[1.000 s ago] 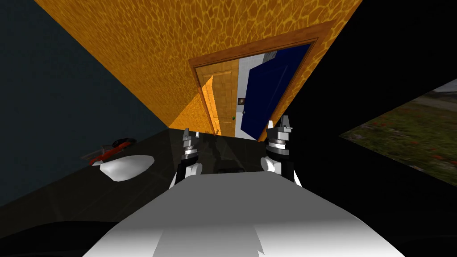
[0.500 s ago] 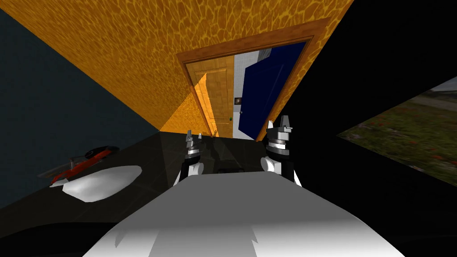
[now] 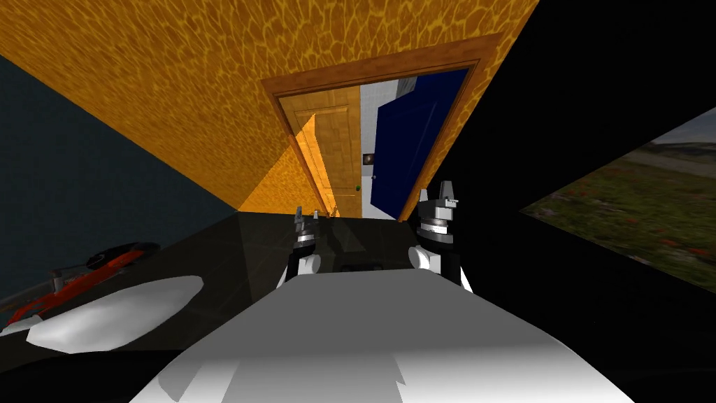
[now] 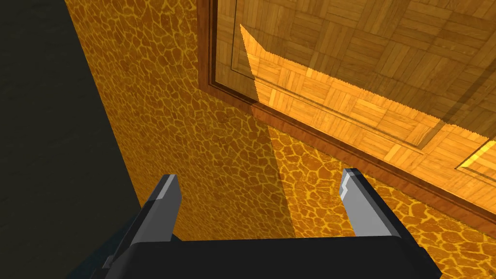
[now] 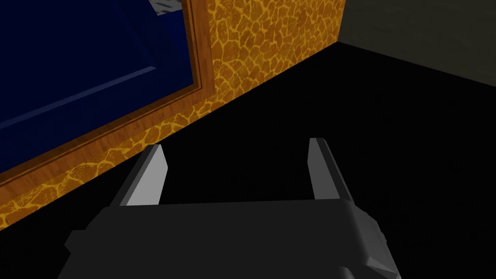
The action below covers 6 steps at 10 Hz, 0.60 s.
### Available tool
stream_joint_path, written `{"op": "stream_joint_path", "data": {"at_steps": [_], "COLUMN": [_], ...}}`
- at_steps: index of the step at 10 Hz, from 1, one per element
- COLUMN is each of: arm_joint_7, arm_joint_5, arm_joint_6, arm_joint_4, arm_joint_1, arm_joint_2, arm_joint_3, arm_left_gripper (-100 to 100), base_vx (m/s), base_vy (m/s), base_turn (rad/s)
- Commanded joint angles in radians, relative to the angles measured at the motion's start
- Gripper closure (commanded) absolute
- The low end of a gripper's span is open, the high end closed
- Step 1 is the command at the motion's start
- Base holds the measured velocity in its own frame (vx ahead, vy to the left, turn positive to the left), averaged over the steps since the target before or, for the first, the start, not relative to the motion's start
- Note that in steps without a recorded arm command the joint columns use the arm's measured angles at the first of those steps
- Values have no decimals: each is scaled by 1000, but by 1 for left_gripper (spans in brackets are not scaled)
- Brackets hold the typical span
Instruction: Push the door open
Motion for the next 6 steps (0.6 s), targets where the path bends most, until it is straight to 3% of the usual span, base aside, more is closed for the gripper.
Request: {"op": "stream_joint_path", "data": {"at_steps": [1, 6], "arm_joint_7": [30, 100], "arm_joint_5": [16, 57], "arm_joint_6": [-13, -48], "arm_joint_4": [35, 131], "arm_joint_1": [-11, -44], "arm_joint_2": [4, 12], "arm_joint_3": [0, 1], "arm_left_gripper": [-100, -100], "base_vx": [125, 99], "base_vy": [7, 6], "base_turn": [-170, -106]}}
